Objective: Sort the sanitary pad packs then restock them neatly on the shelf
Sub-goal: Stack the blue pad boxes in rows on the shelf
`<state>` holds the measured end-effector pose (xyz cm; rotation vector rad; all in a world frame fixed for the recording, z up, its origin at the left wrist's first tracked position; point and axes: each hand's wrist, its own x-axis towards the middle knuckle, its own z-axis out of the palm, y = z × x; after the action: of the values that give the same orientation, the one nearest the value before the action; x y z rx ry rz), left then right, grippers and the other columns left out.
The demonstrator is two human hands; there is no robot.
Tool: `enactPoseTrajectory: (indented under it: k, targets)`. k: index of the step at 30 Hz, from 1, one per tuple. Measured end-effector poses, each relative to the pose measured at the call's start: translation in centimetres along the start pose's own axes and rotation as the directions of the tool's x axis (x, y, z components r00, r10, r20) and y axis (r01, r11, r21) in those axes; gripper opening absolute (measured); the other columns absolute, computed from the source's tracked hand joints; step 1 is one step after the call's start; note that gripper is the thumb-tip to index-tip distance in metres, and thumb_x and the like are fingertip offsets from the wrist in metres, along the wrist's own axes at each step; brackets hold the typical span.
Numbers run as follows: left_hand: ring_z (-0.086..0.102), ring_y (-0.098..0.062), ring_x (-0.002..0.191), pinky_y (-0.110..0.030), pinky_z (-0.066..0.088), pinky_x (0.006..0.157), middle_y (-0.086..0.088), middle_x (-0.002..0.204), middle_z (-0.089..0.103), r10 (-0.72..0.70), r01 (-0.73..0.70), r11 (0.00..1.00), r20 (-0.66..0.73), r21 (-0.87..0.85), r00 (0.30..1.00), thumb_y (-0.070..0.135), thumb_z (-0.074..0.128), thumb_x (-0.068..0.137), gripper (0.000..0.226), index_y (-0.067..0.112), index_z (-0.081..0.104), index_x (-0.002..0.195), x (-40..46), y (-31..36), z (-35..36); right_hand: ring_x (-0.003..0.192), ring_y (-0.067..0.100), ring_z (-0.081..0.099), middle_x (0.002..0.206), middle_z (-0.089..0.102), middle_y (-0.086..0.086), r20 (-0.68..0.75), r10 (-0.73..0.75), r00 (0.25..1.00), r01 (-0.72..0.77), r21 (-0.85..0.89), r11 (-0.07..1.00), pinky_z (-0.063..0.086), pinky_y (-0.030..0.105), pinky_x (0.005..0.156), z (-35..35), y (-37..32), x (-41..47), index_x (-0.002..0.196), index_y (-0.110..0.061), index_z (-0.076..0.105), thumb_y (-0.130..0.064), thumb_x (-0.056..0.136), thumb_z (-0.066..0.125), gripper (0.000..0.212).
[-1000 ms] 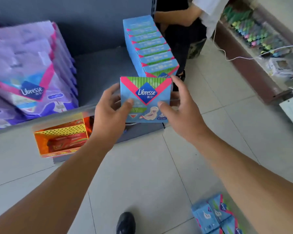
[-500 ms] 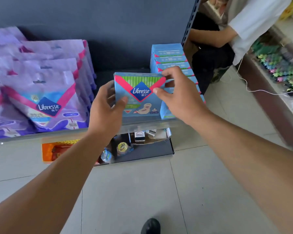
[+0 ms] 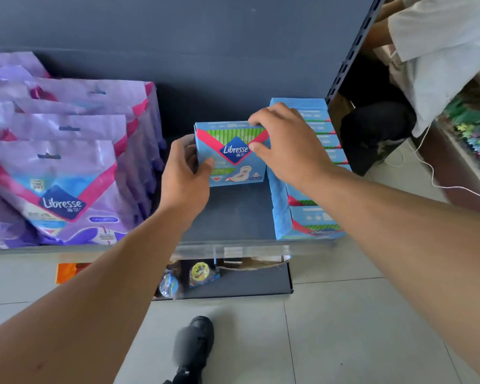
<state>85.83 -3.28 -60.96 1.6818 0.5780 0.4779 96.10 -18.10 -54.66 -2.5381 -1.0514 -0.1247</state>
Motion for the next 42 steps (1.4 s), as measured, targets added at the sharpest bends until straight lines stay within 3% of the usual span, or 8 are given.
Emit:
enactPoseTrajectory:
  k: [7,12,19,26,32,37,42]
  targets:
    - [0.062,-0.005,0.109,-0.041,0.053,0.095,0.014,0.114,0.065,0.042,-0.042,0.999,-0.003,0.006,0.999,0.003,0.057,0.09,0.04,0.035,0.046,0.113,5.8,-3.4,2.6,0.103,0.025,0.045,0.104,0.056,0.005,0.009,-0.032,0.999,0.033,-0.161,0.986,0.047,0.043,0.083,2.1,2.6,5.0,0.105,-0.011,0.059,-0.019,0.089,0.065,0.019]
    - [0.061,-0.006,0.112,-0.041,0.052,0.098,0.012,0.115,0.064,0.06,-0.06,0.998,0.011,0.003,0.998,-0.001,0.058,0.091,0.043,0.032,0.044,0.115,8.2,-4.7,3.6,0.109,0.026,0.046,0.116,0.054,0.004,0.113,-0.055,0.992,0.081,-0.249,0.965,0.045,0.044,0.087,2.7,3.3,6.7,0.118,-0.014,0.054,-0.022,0.088,0.066,0.034]
    - [0.057,-0.002,0.109,-0.028,0.049,0.098,0.005,0.12,0.061,0.097,-0.097,0.995,0.009,0.021,0.995,0.001,0.058,0.093,0.043,0.016,0.043,0.13,10.1,-5.0,4.3,0.121,0.027,0.042,0.137,0.047,0.001,0.052,-0.094,0.994,0.104,-0.238,0.966,0.045,0.044,0.095,2.6,4.3,7.8,0.139,-0.019,0.045,-0.032,0.086,0.068,0.059]
    - [0.058,-0.008,0.108,-0.032,0.051,0.095,-0.001,0.119,0.061,0.133,-0.133,0.988,0.003,0.078,0.991,0.003,0.06,0.092,0.043,0.02,0.046,0.129,11.6,-5.3,4.8,0.121,0.027,0.043,0.137,0.047,0.001,0.049,-0.088,0.995,0.098,-0.265,0.959,0.045,0.045,0.095,2.7,5.2,8.5,0.138,-0.017,0.047,-0.027,0.089,0.062,0.052]
    - [0.059,0.002,0.099,-0.023,0.051,0.091,0.014,0.103,0.062,0.134,-0.135,0.99,0.028,0.036,0.991,0.001,0.059,0.092,0.042,0.019,0.05,0.129,12.3,-5.0,5.0,0.124,0.026,0.043,0.137,0.049,0.002,0.017,-0.063,0.998,0.065,-0.193,0.979,0.044,0.04,0.098,2.4,6.5,8.6,0.141,-0.018,0.047,-0.021,0.089,0.061,0.055]
    - [0.059,-0.001,0.103,-0.02,0.05,0.09,0.009,0.108,0.062,0.136,-0.137,0.99,0.028,0.04,0.99,0.001,0.06,0.092,0.044,0.018,0.048,0.13,12.2,-4.9,5.3,0.124,0.024,0.043,0.137,0.049,0.001,0.033,-0.066,0.997,0.071,-0.187,0.98,0.043,0.037,0.097,1.8,7.2,8.5,0.141,-0.018,0.047,-0.015,0.088,0.057,0.054]
    - [0.059,0.001,0.096,-0.021,0.051,0.088,0.008,0.107,0.063,0.103,-0.1,0.991,-0.021,0.086,0.995,0.006,0.064,0.091,0.038,0.015,0.05,0.124,12.0,-4.7,5.4,0.124,0.023,0.046,0.133,0.052,0.002,0.019,-0.006,1.0,0.009,-0.169,0.986,0.044,0.036,0.094,1.5,7.5,8.6,0.138,-0.018,0.05,-0.012,0.09,0.051,0.048]
